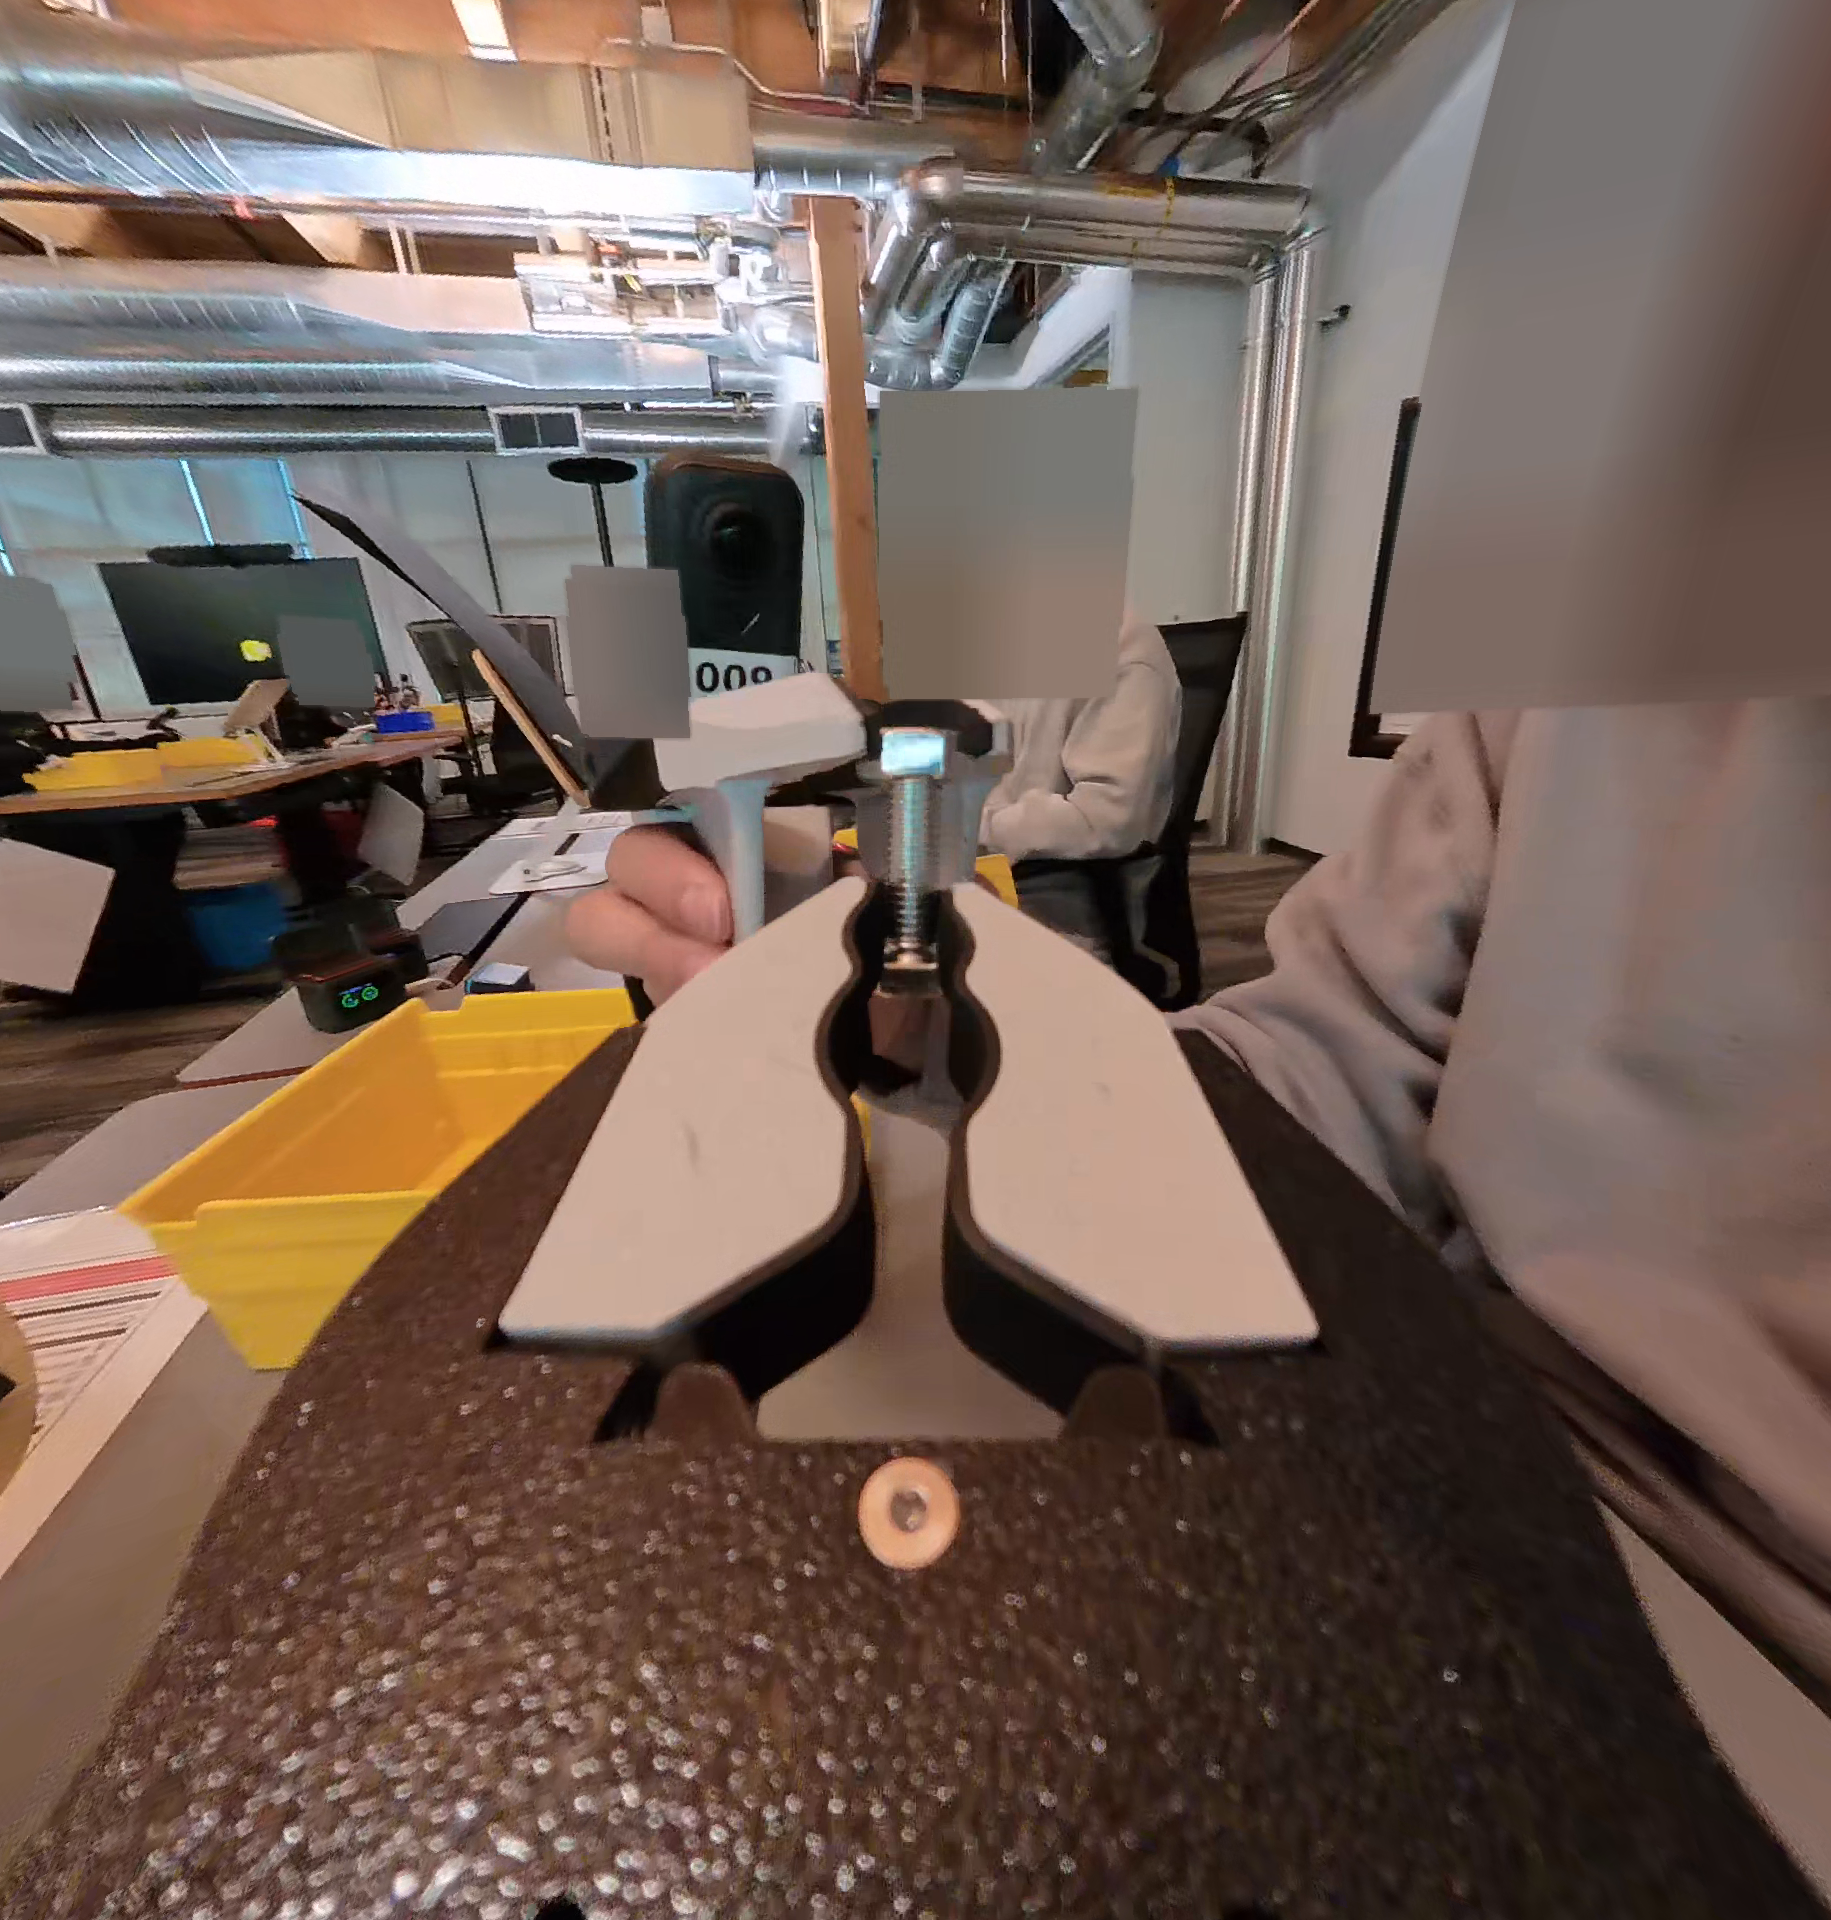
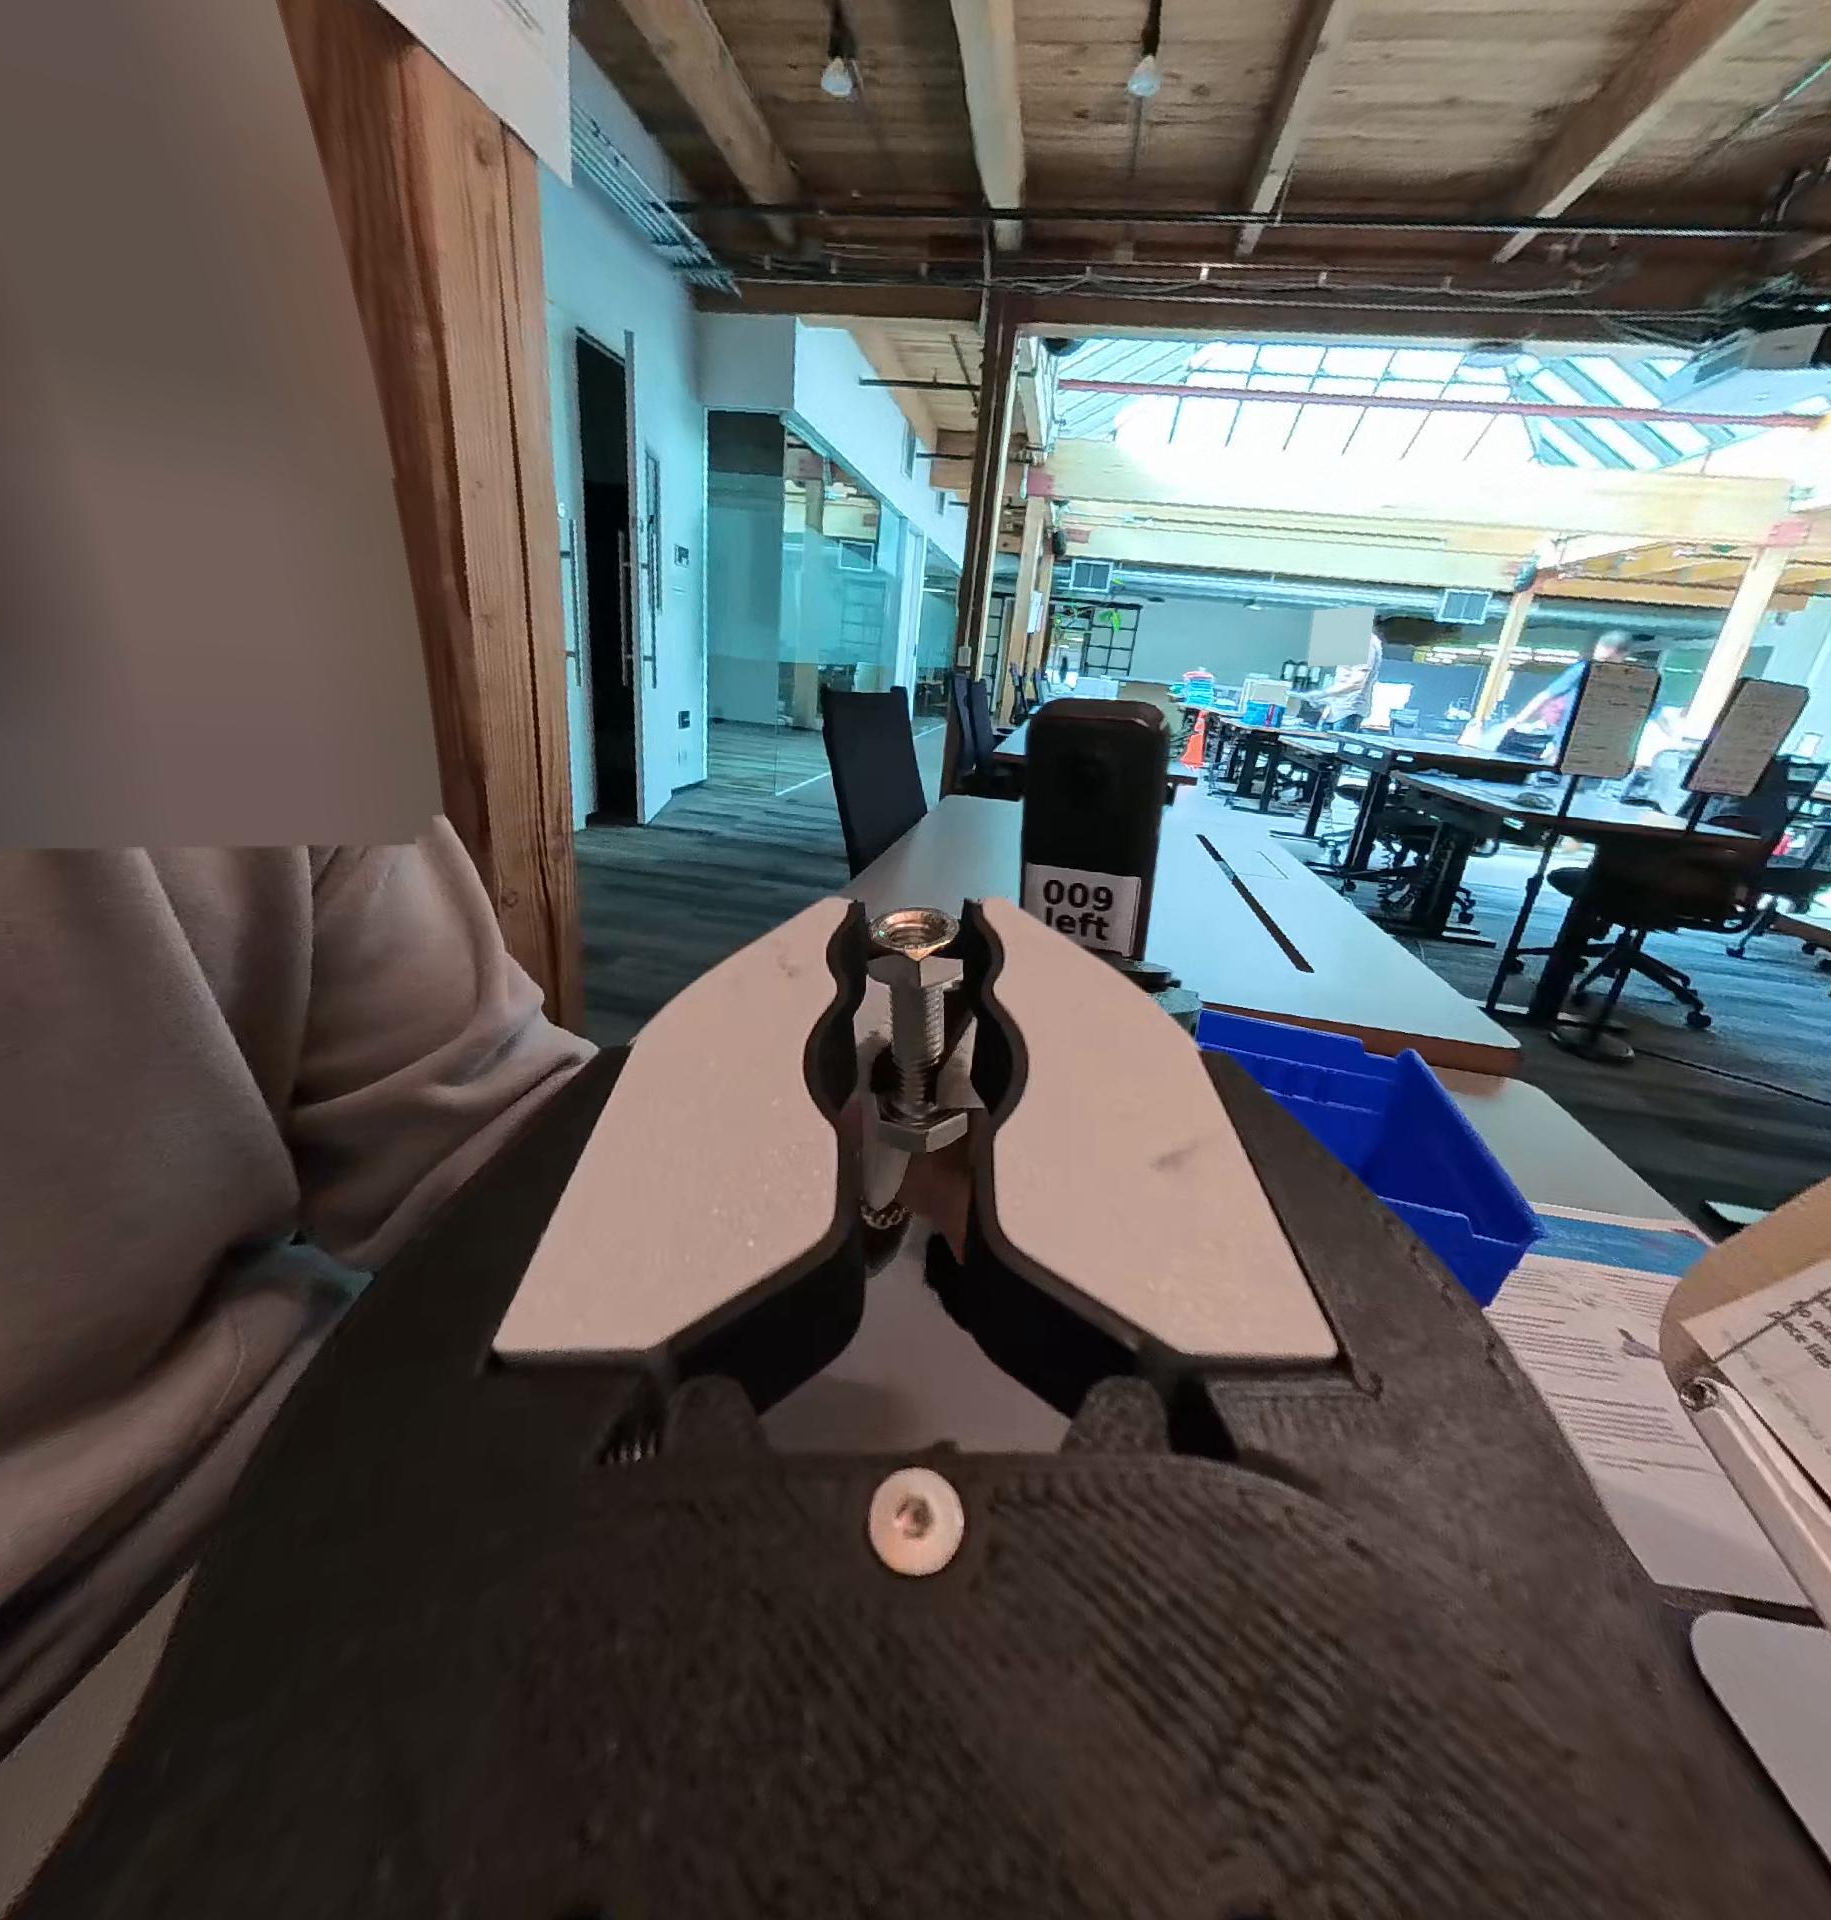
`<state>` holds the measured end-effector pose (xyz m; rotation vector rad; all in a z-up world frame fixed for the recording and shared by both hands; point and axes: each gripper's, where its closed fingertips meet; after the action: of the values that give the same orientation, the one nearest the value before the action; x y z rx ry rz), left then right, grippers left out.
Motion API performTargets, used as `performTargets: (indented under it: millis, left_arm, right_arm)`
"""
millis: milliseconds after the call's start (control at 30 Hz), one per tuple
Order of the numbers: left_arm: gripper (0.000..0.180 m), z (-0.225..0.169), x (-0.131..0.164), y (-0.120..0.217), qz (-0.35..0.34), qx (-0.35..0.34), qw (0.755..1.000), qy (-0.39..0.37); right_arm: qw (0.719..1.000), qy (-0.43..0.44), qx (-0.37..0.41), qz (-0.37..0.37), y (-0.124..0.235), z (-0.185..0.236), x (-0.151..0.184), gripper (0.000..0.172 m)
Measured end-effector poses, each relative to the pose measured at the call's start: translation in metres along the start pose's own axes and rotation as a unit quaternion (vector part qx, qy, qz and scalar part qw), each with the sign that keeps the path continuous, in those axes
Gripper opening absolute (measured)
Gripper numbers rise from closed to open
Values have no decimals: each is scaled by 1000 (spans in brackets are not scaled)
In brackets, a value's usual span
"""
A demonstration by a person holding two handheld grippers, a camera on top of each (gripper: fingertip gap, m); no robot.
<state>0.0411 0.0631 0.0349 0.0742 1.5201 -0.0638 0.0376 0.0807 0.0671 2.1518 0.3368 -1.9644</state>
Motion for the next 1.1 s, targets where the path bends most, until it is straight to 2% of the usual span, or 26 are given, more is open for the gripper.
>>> performTargets:
  millis: [67,133,167,233,267,333,367,400,500,567,700,767,833,967,1067,1100]
  left_arm:
    - [8,12,1,1,4,-46,999,-3]
    - [8,30,1,7,6,-122,993,-11]
    - [8,40,1,11,7,-170,985,-19]
    - [9,56,-3,21,0,-255,966,-37]
    - [8,59,-6,24,-10,-280,959,-46]
    - [9,64,-11,30,-23,-325,943,-63]
    - [8,65,-11,32,-21,-343,936,-71]
    - [8,66,-11,32,-17,-356,931,-78]
    - [8,67,-11,30,-8,-371,924,-89]
    - [9,67,-12,31,-11,-377,922,-90]
    - [9,69,-10,31,0,-388,917,-95]
    - [9,68,-8,29,7,-375,922,-92]
    - [9,62,-5,23,14,-327,942,-79]
    - [9,22,-4,5,14,-122,992,-41]
    - [8,1,2,-2,14,-19,1000,-13]
    - [9,-5,7,-4,26,14,1000,-2]
  right_arm:
    - [999,-13,41,-6,3,-12,1,18]
    - [994,-12,105,-7,8,-28,1,22]
    - [991,-16,131,-6,11,-34,1,30]
    - [984,-24,179,-1,13,-46,1,34]
    - [980,-19,196,2,11,-49,0,38]
    - [967,-20,256,2,10,-62,-2,37]
    - [959,-20,282,0,10,-67,-3,44]
    - [957,-18,289,-1,7,-67,-3,44]
    - [954,-12,300,-1,-1,-67,-4,38]
    - [950,-6,313,1,-2,-68,-4,21]
    - [947,1,320,17,-2,-69,-2,18]
    - [949,17,313,36,-2,-67,0,18]
    - [957,29,284,59,1,-61,3,18]
    - [994,8,102,35,6,-21,1,18]
    - [1000,6,19,16,4,0,-1,18]
    - [1000,3,-22,-16,6,11,-10,18]
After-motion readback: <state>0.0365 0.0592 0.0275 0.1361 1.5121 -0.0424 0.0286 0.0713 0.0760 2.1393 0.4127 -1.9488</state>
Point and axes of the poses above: each gripper's, where its closed fingertips meet, y back along the fingers, x out of its underside, z = x × y across the jaws, and after that the axes turned 13 degrees about z, right-handed
